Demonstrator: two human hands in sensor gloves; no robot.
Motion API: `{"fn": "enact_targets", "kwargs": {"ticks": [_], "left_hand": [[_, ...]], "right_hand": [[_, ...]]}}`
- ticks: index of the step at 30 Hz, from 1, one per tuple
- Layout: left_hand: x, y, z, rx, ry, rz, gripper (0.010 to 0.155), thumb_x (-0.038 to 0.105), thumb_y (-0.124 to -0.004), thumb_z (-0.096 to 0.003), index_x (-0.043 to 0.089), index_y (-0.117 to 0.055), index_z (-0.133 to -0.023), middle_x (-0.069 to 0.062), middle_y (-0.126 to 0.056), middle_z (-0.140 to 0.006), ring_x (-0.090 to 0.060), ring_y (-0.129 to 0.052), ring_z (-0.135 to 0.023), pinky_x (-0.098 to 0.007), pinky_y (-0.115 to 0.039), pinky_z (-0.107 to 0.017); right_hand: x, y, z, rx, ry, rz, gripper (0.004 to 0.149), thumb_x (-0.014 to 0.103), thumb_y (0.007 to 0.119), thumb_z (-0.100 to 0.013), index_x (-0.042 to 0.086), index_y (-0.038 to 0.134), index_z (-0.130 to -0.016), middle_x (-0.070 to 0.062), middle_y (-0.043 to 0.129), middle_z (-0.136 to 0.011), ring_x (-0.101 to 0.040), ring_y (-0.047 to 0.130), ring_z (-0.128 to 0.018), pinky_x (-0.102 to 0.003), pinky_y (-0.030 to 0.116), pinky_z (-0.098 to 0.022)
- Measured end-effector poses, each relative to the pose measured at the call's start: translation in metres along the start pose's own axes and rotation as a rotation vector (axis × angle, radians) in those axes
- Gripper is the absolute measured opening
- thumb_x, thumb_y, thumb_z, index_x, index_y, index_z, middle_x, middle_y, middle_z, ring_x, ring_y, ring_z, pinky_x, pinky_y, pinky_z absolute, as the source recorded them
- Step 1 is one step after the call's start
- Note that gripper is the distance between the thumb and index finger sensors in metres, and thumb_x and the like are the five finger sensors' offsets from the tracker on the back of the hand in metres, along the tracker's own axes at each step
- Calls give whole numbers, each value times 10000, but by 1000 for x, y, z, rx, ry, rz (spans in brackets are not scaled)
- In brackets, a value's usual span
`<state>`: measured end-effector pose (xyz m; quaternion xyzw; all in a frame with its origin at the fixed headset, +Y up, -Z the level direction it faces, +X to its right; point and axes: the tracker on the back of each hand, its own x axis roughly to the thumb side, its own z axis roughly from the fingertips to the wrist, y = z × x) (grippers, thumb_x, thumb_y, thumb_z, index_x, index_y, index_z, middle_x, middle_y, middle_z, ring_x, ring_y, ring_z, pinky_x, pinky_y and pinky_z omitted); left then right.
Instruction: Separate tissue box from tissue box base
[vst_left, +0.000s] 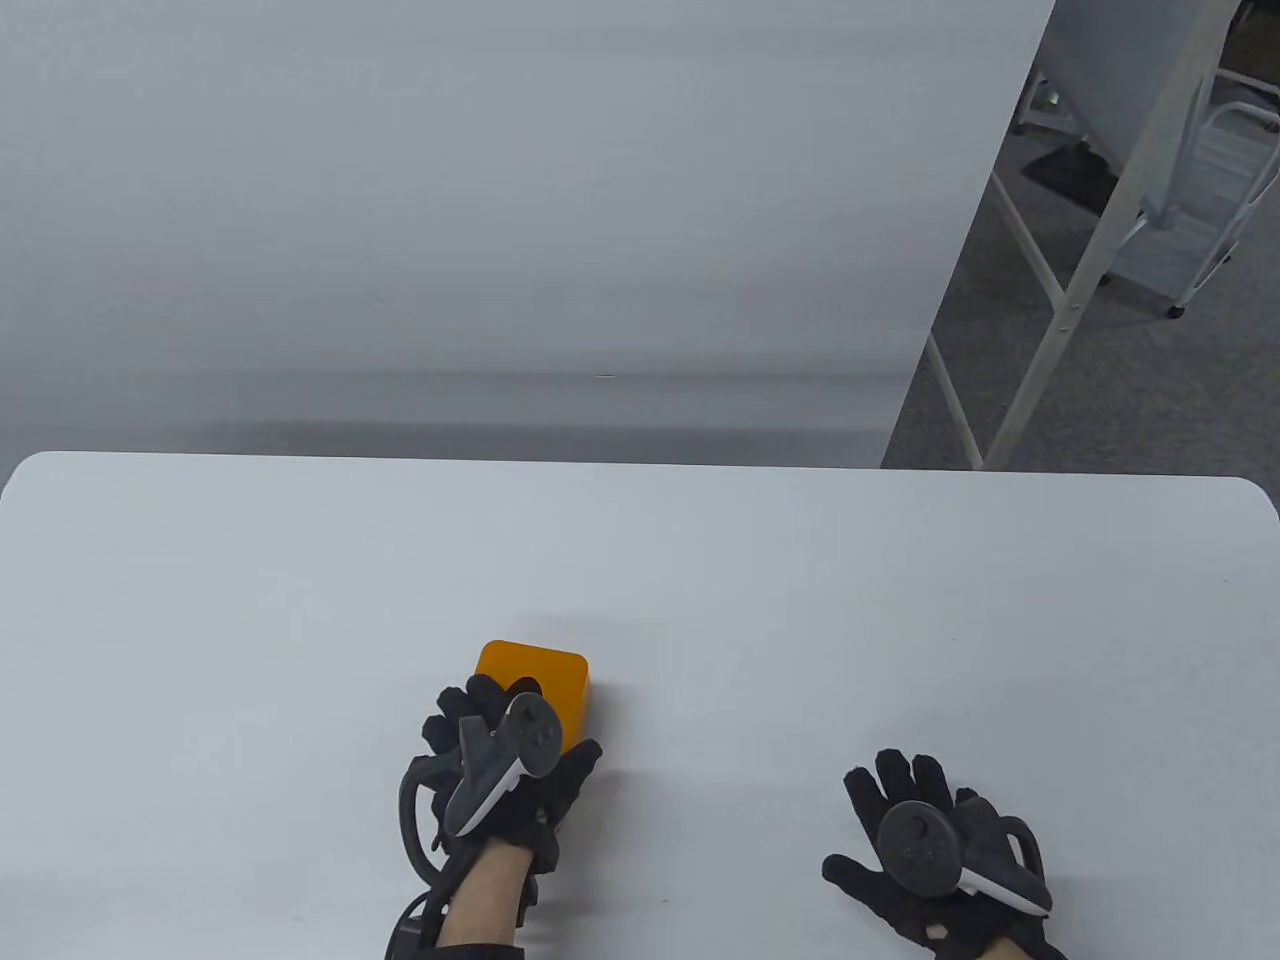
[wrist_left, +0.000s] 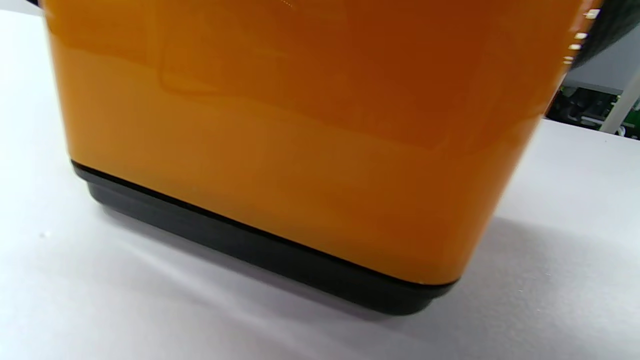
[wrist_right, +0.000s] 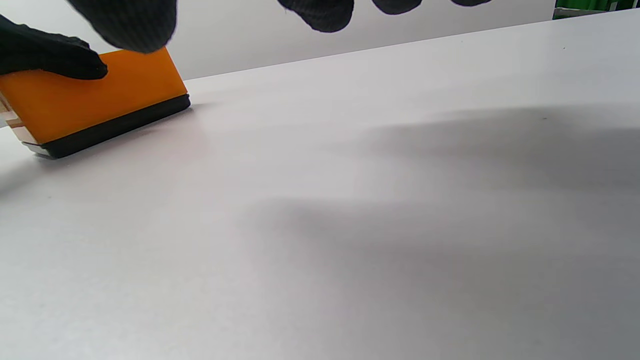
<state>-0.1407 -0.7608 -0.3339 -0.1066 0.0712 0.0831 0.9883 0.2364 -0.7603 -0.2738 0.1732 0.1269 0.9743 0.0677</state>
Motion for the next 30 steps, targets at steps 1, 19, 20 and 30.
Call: {"fn": "enact_targets", "kwargs": {"ticks": [1, 19, 20, 30], "left_hand": [[0, 1, 1, 23, -8, 15, 1199, 792, -657, -506, -147, -172, -1071, -488, -202, -1046, -727, -461, -911, -822, -538, -540], [74, 1, 46, -180, -464, 857, 1177, 802, -597, -532, -161, -175, -1061, -503, -234, -1018, -712, -517, -887, -782, -614, -532], [81, -5, 49, -210, -490, 911, 1178, 804, -592, -531, -159, -169, -1061, -501, -230, -1019, -711, -514, -890, -783, -613, -532], [118, -37, 64, -392, -592, 1174, 1169, 813, -563, -541, -145, -141, -1062, -488, -218, -1020, -697, -496, -905, -778, -624, -538]], "right_hand": [[0, 0, -1, 2, -3, -20, 868, 686, 577, -531, 93, 354, -1124, -343, 235, -1137, -671, 298, -983, -828, 377, -585], [-4, -2, -4, -41, -199, -764, 1007, 751, 485, -541, -41, 186, -1085, -444, 222, -1072, -735, 406, -907, -842, 441, -509], [-4, -1, -5, -54, -214, -841, 1021, 757, 487, -538, -50, 173, -1079, -454, 214, -1063, -746, 411, -895, -842, 448, -504], [0, 11, -11, -25, -327, -1243, 1193, 827, 493, -518, -141, -39, -970, -532, 61, -961, -760, 454, -864, -806, 606, -477]]}}
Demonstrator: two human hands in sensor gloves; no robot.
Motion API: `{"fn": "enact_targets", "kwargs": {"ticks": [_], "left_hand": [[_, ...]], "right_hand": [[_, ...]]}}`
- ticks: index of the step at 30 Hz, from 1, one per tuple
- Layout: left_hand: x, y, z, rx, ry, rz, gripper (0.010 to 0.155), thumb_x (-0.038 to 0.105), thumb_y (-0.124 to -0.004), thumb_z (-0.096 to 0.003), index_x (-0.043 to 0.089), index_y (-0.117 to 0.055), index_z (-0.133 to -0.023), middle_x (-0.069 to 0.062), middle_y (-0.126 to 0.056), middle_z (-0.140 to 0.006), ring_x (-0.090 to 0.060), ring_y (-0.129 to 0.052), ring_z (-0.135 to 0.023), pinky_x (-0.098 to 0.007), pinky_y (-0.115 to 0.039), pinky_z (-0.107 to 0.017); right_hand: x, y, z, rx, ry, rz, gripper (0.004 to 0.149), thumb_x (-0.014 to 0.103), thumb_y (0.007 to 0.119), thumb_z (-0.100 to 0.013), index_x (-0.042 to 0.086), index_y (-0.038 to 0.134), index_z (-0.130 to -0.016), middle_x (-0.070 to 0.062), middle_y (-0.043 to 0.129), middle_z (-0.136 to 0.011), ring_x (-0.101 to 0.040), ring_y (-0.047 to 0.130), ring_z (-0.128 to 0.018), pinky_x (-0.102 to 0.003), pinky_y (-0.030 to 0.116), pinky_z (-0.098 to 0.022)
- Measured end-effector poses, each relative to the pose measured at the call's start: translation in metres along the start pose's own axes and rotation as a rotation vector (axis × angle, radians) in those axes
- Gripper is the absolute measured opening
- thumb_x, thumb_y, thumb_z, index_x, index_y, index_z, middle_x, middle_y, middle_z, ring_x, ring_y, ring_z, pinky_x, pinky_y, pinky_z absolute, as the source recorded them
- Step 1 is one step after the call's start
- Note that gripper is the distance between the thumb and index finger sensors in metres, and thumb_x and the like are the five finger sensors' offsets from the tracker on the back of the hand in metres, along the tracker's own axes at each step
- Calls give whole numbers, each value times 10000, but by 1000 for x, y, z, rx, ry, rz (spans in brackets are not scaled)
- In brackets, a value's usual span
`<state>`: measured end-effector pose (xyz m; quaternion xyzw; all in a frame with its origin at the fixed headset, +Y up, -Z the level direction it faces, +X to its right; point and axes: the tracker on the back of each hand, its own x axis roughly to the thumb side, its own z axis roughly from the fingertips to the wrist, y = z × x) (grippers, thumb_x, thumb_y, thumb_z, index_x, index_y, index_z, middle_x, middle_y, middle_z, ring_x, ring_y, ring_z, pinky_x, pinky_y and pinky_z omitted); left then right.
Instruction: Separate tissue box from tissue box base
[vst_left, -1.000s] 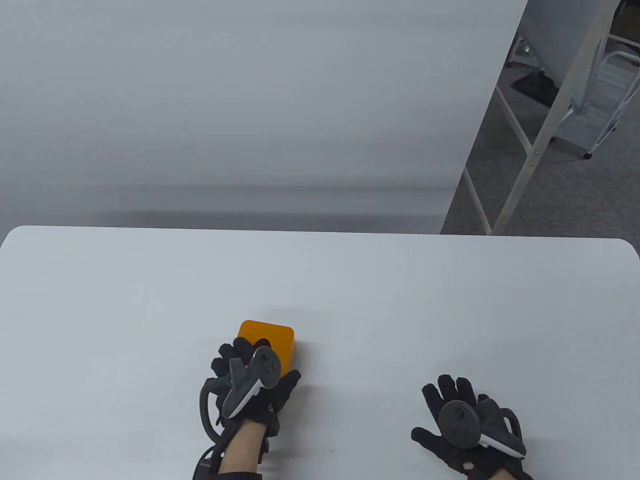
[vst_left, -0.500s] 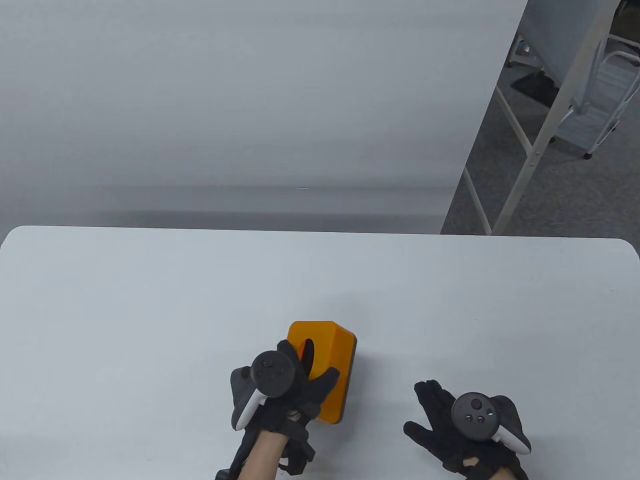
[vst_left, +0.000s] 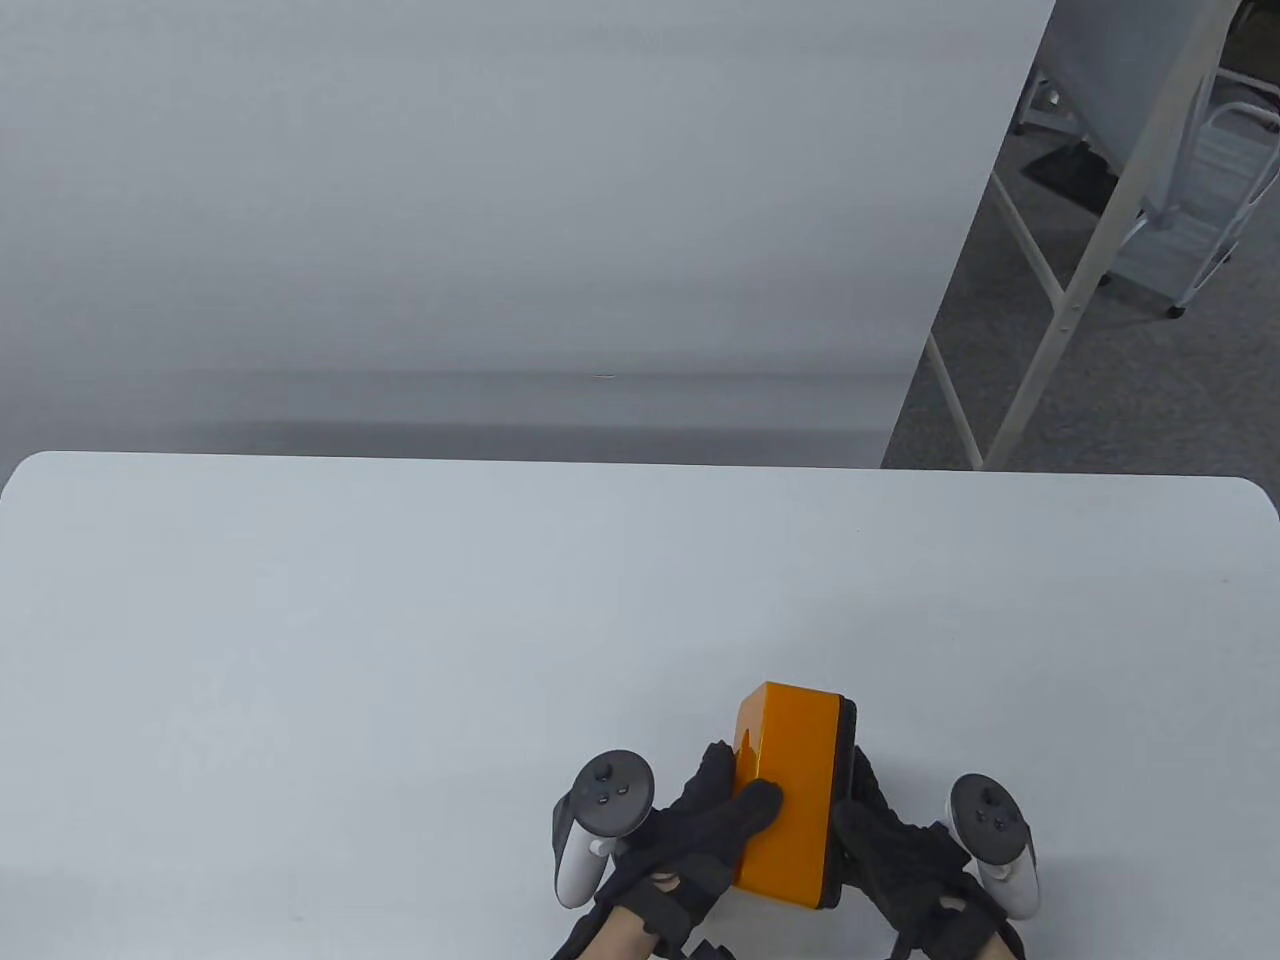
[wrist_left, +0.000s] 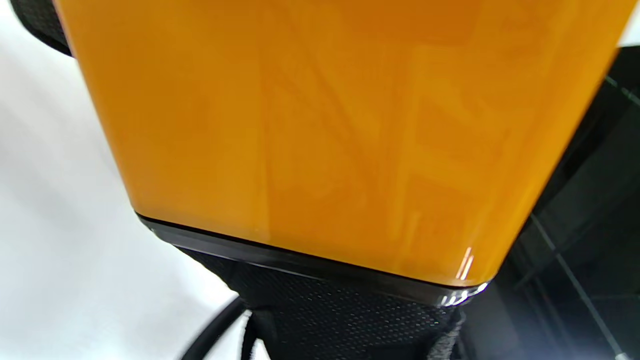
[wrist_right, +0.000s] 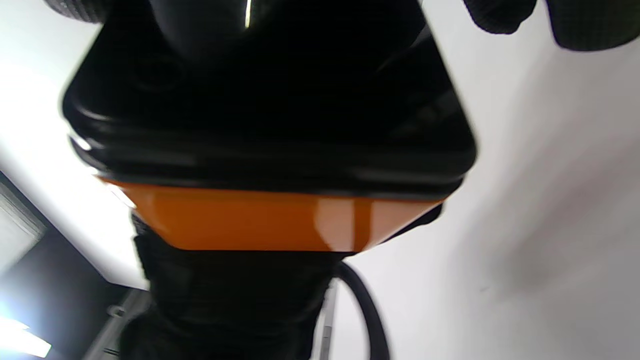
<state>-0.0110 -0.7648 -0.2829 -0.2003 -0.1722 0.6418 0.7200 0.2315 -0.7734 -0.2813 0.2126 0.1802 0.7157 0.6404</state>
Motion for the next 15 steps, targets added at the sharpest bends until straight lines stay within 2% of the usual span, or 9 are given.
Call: {"fn": "enact_targets", "kwargs": {"ticks": [3, 5, 10, 13, 15], "left_hand": [[0, -4, -1, -10, -14, -87, 1171, 812, -574, -536, -144, -148, -1062, -489, -219, -1019, -696, -501, -902, -779, -628, -533], [-2, -6, 0, -14, -7, -60, 1172, 810, -580, -535, -142, -144, -1062, -488, -228, -1017, -698, -501, -901, -776, -633, -535], [-2, -6, 0, -16, 1, -68, 1172, 814, -587, -535, -139, -159, -1067, -510, -253, -1006, -696, -532, -892, -755, -672, -536], [8, -1, 3, 52, -23, -200, 1170, 811, -602, -528, -138, -185, -1071, -510, -261, -1008, -701, -549, -878, -755, -679, -524], [13, 6, 6, 76, -9, -270, 1170, 814, -597, -529, -136, -184, -1073, -509, -262, -1009, -698, -546, -883, -752, -679, -526]], "right_hand": [[-4, 4, -2, 5, 1, -90, 1223, 833, 515, -512, -139, -76, -960, -547, 21, -940, -761, 443, -861, -793, 627, -488], [-6, 2, -1, -25, 4, -45, 1201, 805, 558, -528, -140, -39, -967, -549, 71, -951, -725, 522, -843, -742, 685, -495], [-4, -1, 1, -83, 3, -11, 1201, 799, 599, -524, -150, 32, -993, -558, 170, -954, -714, 614, -796, -712, 725, -479], [-2, -7, 5, -120, 29, 91, 1197, 789, 624, -513, -139, 49, -1002, -555, 183, -955, -719, 609, -792, -724, 709, -478], [-3, -11, 8, -133, 41, 76, 1186, 786, 619, -521, -137, 50, -1004, -553, 182, -956, -717, 604, -798, -724, 707, -481]]}}
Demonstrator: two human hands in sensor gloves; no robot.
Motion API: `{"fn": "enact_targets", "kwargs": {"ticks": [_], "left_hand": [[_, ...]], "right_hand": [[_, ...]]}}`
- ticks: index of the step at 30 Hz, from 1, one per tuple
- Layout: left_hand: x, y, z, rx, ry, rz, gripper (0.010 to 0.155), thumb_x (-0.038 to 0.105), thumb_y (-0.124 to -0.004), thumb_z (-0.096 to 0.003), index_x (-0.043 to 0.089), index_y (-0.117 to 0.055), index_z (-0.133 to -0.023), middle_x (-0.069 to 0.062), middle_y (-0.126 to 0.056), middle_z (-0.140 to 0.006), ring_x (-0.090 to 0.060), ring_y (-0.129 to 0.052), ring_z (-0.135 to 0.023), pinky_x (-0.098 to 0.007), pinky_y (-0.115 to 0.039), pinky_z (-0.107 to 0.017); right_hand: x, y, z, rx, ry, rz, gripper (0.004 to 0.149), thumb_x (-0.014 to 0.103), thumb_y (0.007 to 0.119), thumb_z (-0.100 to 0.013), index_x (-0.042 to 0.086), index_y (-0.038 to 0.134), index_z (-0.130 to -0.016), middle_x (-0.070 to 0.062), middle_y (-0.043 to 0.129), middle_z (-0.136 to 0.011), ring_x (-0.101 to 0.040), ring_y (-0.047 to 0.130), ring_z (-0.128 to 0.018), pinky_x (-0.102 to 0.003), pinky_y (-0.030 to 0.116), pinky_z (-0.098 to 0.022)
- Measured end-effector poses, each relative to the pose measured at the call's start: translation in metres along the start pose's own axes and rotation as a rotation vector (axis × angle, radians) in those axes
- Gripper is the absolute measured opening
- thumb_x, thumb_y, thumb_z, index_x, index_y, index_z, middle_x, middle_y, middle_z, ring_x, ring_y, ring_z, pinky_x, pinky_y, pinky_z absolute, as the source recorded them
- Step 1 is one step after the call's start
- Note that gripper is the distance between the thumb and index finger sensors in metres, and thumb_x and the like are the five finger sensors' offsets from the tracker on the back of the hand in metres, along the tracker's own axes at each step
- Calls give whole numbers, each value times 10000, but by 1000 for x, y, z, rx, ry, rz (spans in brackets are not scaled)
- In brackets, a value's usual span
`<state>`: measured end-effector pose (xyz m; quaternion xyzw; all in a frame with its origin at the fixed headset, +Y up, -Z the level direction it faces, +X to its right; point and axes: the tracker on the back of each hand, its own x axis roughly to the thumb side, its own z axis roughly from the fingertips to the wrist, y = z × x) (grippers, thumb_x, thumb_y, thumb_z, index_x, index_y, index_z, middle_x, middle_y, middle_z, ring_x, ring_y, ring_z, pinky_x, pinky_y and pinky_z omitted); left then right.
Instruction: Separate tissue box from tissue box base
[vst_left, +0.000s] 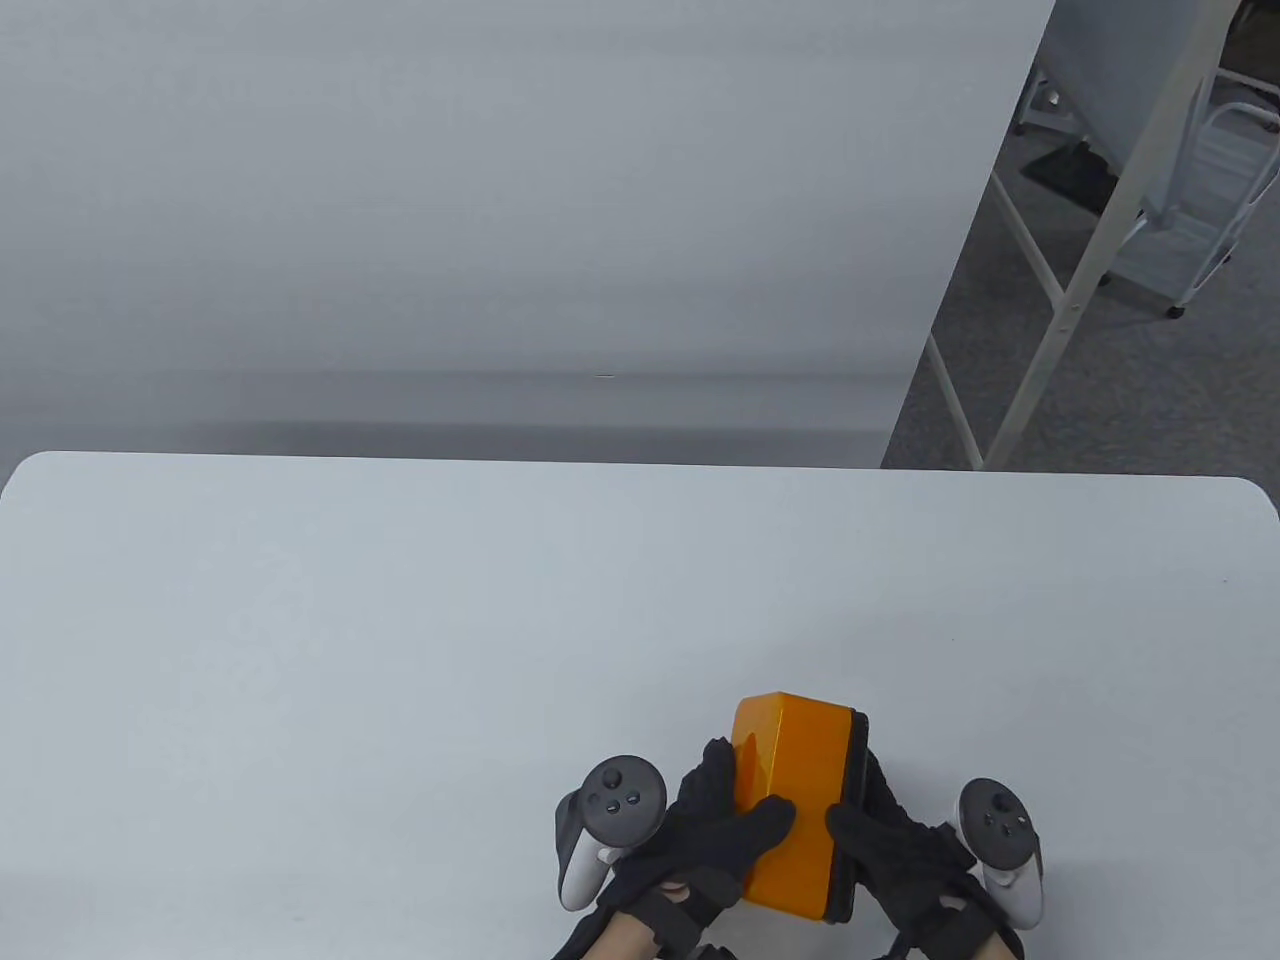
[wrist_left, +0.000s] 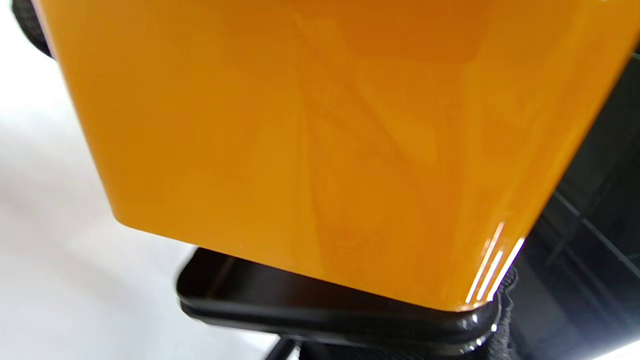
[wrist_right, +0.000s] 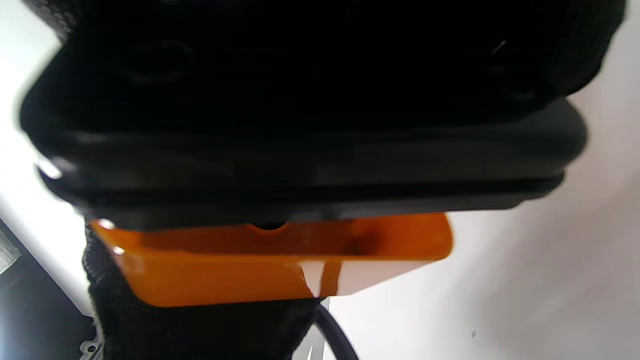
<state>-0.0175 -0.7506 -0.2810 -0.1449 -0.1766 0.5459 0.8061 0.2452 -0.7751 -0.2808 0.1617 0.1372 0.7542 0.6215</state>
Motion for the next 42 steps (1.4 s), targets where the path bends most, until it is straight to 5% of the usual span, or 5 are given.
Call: {"fn": "enact_targets", "kwargs": {"ticks": [7, 12, 24, 34, 42], "left_hand": [[-9, 37, 7, 162, 138, -342, 1164, 804, -613, -523, -145, -227, -1074, -507, -277, -1011, -711, -549, -866, -756, -665, -511], [-28, 54, 9, 165, 288, -475, 1157, 791, -624, -530, -158, -239, -1070, -514, -274, -1005, -727, -540, -852, -762, -651, -502], [-34, 40, 0, 157, 470, -911, 1155, 795, -612, -525, -164, -265, -1068, -510, -284, -1007, -726, -544, -847, -753, -649, -504], [-36, 32, -5, 118, 449, -898, 1160, 815, -521, -517, -170, -217, -1049, -510, -248, -1003, -715, -553, -851, -680, -707, -511], [-7, 63, 12, 98, 245, -982, 1108, 759, -573, -501, -124, -248, -1088, -434, -173, -1071, -738, -242, -941, -830, -402, -582]], "right_hand": [[-4, -5, 2, 34, -6, -11, 1145, 777, 565, -553, -146, 62, -1006, -560, 190, -955, -725, 605, -803, -721, 711, -476], [-5, 2, 1, 95, 4, -15, 1125, 772, 548, -562, -144, 70, -1009, -559, 195, -957, -728, 604, -805, -721, 712, -473], [-7, 2, 1, 120, 32, 2, 1108, 762, 539, -568, -144, 79, -1010, -559, 194, -956, -736, 594, -806, -724, 707, -472], [-8, 1, 1, 121, 57, 8, 1095, 747, 540, -573, -146, 79, -1008, -563, 186, -953, -745, 575, -810, -733, 697, -470], [-9, 0, 1, 132, 46, -5, 1034, 704, 499, -597, -148, 80, -1007, -563, 176, -952, -775, 527, -823, -756, 677, -468]]}}
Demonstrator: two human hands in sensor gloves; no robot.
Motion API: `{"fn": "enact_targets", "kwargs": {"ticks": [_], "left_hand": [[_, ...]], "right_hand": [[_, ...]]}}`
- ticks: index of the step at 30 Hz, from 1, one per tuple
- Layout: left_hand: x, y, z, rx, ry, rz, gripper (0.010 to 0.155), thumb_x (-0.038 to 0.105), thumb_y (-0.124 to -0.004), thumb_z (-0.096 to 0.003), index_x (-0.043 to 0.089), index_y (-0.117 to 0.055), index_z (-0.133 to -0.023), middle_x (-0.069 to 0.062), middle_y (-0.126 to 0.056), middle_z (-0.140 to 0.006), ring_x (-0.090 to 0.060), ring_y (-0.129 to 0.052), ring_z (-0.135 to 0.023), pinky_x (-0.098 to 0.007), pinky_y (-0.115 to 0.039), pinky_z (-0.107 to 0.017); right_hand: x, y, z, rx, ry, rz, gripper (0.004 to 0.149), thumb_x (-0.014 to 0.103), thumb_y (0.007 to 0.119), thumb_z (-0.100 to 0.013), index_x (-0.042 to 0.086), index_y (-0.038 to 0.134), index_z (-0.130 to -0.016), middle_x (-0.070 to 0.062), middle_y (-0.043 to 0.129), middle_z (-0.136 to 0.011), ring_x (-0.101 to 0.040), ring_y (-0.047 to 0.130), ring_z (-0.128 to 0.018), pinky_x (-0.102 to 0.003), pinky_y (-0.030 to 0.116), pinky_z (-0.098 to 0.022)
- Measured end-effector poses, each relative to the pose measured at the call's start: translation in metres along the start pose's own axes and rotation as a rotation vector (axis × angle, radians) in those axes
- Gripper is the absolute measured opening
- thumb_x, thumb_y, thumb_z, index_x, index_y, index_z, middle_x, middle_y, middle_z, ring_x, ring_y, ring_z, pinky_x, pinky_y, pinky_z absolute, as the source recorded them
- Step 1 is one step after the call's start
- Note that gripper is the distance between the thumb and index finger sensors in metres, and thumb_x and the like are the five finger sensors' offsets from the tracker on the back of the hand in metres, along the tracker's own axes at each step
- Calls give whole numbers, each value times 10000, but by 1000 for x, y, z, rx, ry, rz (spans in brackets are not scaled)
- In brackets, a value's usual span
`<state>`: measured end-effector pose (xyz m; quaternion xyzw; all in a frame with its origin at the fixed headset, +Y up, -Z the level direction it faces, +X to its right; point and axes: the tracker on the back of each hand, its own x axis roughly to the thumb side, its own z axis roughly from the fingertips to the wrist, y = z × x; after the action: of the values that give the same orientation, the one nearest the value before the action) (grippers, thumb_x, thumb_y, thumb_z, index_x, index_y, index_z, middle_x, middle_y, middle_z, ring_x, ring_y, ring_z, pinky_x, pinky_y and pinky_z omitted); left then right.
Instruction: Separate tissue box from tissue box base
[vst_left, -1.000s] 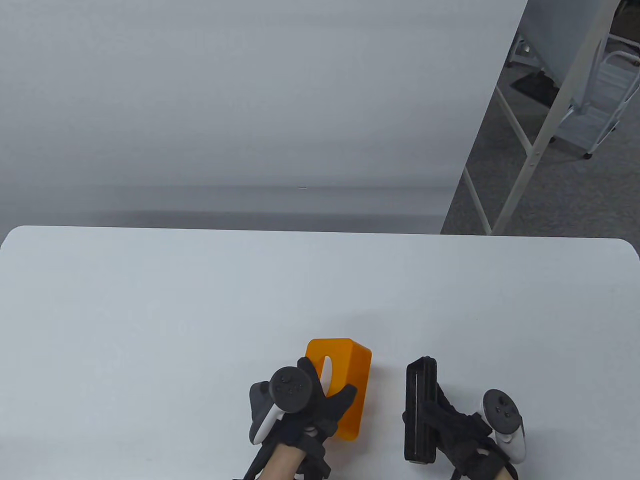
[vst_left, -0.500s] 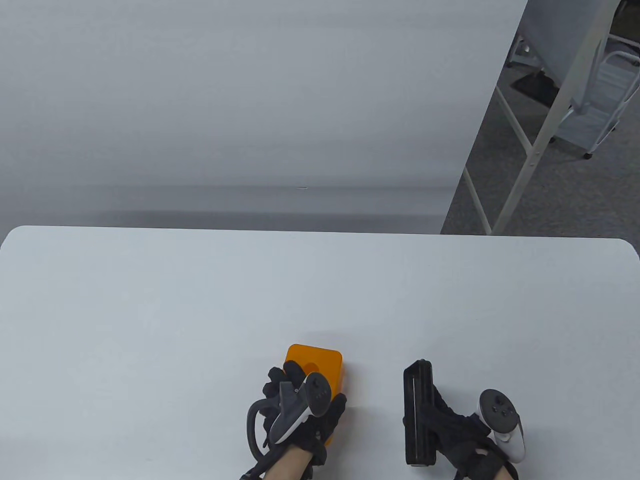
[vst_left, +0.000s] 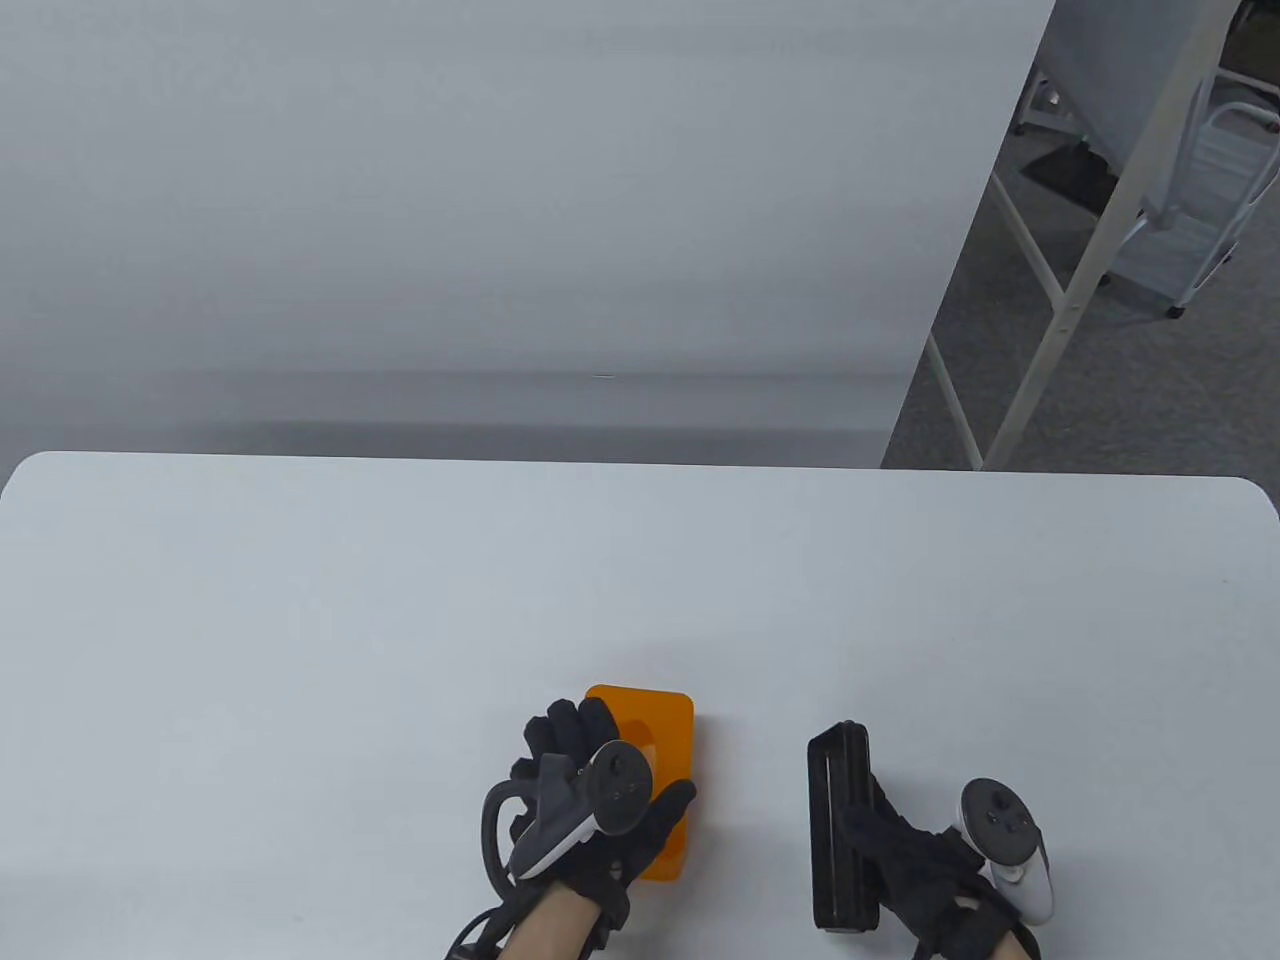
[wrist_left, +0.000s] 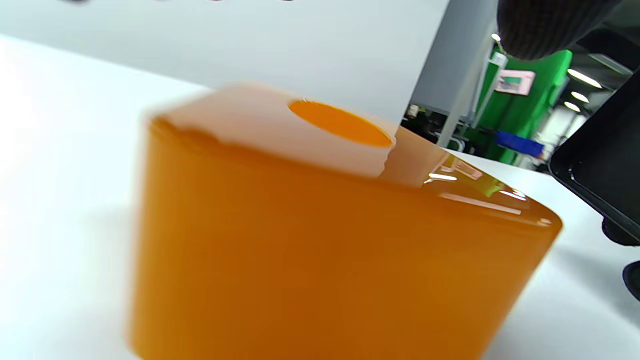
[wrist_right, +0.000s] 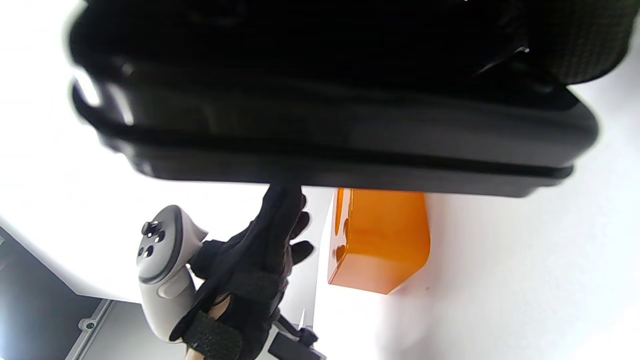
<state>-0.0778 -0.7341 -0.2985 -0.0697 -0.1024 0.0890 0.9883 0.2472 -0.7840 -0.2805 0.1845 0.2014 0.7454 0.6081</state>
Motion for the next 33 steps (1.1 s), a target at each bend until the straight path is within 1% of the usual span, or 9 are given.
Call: {"fn": "enact_targets", "kwargs": {"ticks": [2, 6, 9, 12, 17, 20, 24, 29, 33], "left_hand": [[-16, 6, 7, 29, -14, -77, 1103, 772, -550, -502, -98, -235, -1102, -408, -147, -1086, -719, -180, -949, -837, -349, -586], [-48, -5, 20, 94, -40, -17, 1089, 786, -525, -504, -75, -262, -1117, -393, -163, -1099, -709, -180, -954, -838, -347, -582], [-63, -9, 22, 57, -22, 4, 1085, 788, -521, -502, -70, -272, -1117, -385, -164, -1102, -704, -168, -953, -839, -335, -581], [-66, -1, 25, 107, -29, 45, 1081, 786, -519, -502, -68, -273, -1117, -384, -168, -1101, -702, -168, -954, -837, -336, -583], [-61, 4, 30, 125, -54, 48, 1080, 784, -516, -504, -68, -259, -1115, -381, -169, -1103, -698, -171, -958, -836, -337, -583], [-59, 6, 31, 131, -64, 76, 1077, 782, -516, -506, -68, -257, -1114, -381, -170, -1103, -697, -171, -957, -836, -337, -582], [-60, 6, 31, 130, -66, 94, 1071, 777, -519, -509, -69, -263, -1114, -378, -172, -1104, -696, -170, -957, -834, -338, -583], [-57, 5, 31, 117, -74, 96, 1068, 774, -522, -509, -71, -273, -1114, -381, -181, -1103, -696, -173, -957, -834, -339, -582], [-56, 3, 30, 107, -77, 86, 1065, 772, -522, -511, -72, -277, -1113, -381, -186, -1103, -696, -176, -955, -834, -341, -581]], "right_hand": [[-1, 2, -2, 11, 3, -3, 1024, 696, 487, -602, -148, 72, -1006, -563, 169, -951, -778, 515, -825, -760, 670, -468], [-1, 3, -4, 7, 2, -18, 999, 676, 462, -608, -154, 68, -1002, -566, 178, -948, -784, 516, -820, -758, 674, -465], [1, 0, -5, -20, -3, -31, 974, 659, 450, -613, -150, 75, -1004, -564, 199, -949, -783, 511, -819, -750, 677, -468], [2, -5, -6, -55, -8, -34, 954, 644, 443, -617, -149, 85, -1007, -559, 223, -951, -773, 507, -823, -741, 682, -471], [-2, -11, -11, -106, -1, -63, 915, 617, 454, -619, -140, 133, -1020, -536, 313, -968, -740, 571, -823, -713, 717, -467], [-6, -11, -21, -149, 34, -69, 862, 563, 492, -619, -132, 186, -1026, -509, 408, -969, -685, 659, -815, -628, 789, -469], [-10, -6, -32, -196, 92, -35, 802, 507, 563, -607, -119, 290, -1029, -457, 566, -941, -582, 827, -747, -475, 908, -380], [-8, -4, -43, -252, 166, 127, 725, 438, 642, -588, -96, 405, -1018, -368, 738, -877, -426, 999, -614, -309, 967, -250], [-4, -5, -42, -313, 205, 292, 688, 398, 683, -575, -82, 452, -1011, -358, 771, -853, -393, 1031, -564, -270, 969, -211]]}}
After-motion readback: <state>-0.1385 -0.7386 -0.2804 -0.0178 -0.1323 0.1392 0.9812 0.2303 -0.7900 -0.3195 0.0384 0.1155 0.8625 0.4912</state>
